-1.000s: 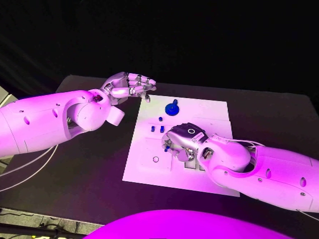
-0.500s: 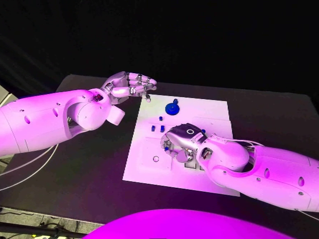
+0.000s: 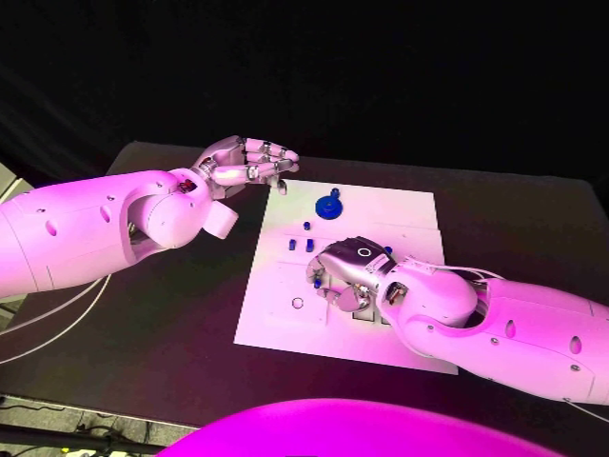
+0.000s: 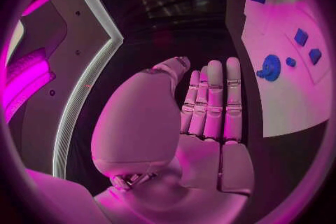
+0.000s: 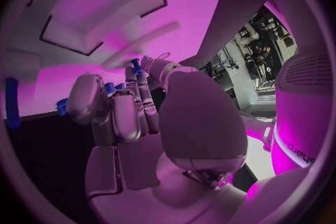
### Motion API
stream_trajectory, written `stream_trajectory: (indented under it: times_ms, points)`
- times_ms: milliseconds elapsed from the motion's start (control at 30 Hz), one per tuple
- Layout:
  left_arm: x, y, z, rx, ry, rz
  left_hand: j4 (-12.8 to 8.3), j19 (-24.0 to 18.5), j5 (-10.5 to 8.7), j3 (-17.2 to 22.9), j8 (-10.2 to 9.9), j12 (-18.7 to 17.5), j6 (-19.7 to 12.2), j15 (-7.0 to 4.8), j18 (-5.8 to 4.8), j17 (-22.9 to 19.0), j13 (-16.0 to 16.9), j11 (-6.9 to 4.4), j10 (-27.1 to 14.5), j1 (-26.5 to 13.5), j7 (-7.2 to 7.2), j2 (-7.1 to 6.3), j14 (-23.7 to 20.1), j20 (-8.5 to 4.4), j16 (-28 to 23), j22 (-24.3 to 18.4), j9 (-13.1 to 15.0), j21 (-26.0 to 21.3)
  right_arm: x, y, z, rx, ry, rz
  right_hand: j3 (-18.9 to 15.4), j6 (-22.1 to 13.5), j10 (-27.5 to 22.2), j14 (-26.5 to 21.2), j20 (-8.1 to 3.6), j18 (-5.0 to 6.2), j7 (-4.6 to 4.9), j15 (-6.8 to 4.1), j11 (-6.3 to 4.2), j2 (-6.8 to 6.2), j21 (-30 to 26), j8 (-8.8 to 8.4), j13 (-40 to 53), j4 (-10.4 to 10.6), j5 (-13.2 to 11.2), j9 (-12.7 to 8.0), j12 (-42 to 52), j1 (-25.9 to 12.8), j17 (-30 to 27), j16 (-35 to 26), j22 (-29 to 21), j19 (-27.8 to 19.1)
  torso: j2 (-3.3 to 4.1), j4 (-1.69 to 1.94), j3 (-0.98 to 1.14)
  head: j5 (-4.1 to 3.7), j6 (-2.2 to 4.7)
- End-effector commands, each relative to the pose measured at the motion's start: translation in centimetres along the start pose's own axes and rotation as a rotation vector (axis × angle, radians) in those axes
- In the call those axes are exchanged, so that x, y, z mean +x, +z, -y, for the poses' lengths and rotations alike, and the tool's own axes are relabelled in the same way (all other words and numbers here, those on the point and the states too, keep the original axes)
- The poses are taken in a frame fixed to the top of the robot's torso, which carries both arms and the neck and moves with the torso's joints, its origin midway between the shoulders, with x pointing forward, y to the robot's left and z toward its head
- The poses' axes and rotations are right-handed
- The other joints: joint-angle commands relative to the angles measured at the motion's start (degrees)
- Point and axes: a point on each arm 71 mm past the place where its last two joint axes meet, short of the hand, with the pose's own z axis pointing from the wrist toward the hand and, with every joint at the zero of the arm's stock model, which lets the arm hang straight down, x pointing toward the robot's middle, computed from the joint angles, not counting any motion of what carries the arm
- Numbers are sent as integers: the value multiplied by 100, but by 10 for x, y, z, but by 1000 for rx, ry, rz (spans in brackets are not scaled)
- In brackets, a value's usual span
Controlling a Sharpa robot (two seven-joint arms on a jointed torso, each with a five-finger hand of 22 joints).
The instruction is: Assemble the parts on the task board
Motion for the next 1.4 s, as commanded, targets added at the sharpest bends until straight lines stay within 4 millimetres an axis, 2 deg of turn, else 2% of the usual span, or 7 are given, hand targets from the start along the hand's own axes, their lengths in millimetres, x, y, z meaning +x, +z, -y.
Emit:
stream_trajectory:
  times_ms: [33,67,500,833,1000,1233,1400]
  points:
    - [2,0,1,2,-13,-21,-25,-34,-14,3,-39,-15,8,-7,53,7,-7,6,-21,50,35,26,-48,6,17,8,-5,21,-1,-1,1,-2,6,19,-131,-133,-279,-122,46,88,-32,36,54,-40,-432,-125,-3,-23,-4,-52,49,58,-357,-210,-39,-167,0,-4,3,-5,13]
    - [2,0,1,2,-13,-21,-25,-34,-14,3,-39,-15,8,-7,53,7,-7,6,-21,50,35,26,-48,6,17,8,-5,21,-1,-2,2,2,7,25,-302,-234,-476,-200,80,121,-24,71,90,-21,-654,-225,-1,-32,6,-98,73,117,-500,-272,-130,-247,0,-4,4,-8,16]
    - [0,0,0,-2,-13,-19,-24,-41,-15,0,-43,-23,6,-4,53,10,-9,8,-25,49,36,26,-55,8,17,15,-7,24,-24,-30,10,24,84,97,-616,-175,-429,-130,72,81,-33,47,60,21,-398,-291,30,16,93,-148,330,220,-413,-147,-20,-94,-10,-11,-5,-100,90]
    - [1,0,0,-2,-14,-24,-24,-41,-15,0,-43,-23,6,-4,53,10,-9,8,-25,49,36,26,-55,8,17,15,-7,24,-64,-66,60,167,87,58,-720,-119,-289,113,8,-31,-28,0,6,-9,247,-333,21,97,134,-183,522,210,49,156,254,199,-9,-14,-10,-225,195]
    - [3,1,0,-1,-16,-31,-24,-41,-15,0,-43,-23,6,-4,53,10,-9,8,-25,49,36,26,-55,8,17,15,-7,24,-72,-77,83,231,49,33,-1056,-149,-414,138,-1,-38,-95,11,18,-61,257,-402,4,198,330,-220,561,203,66,187,274,222,-12,-18,-2,-239,221]
    - [3,1,0,-1,-17,-34,-27,-49,-15,0,-46,-29,6,-3,53,14,-10,8,-25,56,34,28,-63,9,18,23,-8,28,-71,-76,93,255,6,-1,-1938,-150,-630,111,23,-23,-160,40,50,135,128,-513,4,470,351,-288,681,575,-9,178,256,199,-6,-7,3,-243,232]
    - [3,2,0,-2,-17,-34,-27,-49,-15,0,-46,-29,6,-3,53,14,-10,8,-25,56,34,28,-63,9,18,23,-8,28,-67,-71,95,260,-17,-21,-2024,-136,-626,115,22,-28,-165,40,47,172,153,-523,8,518,352,-296,718,656,0,188,271,211,-6,-6,-3,-245,231]
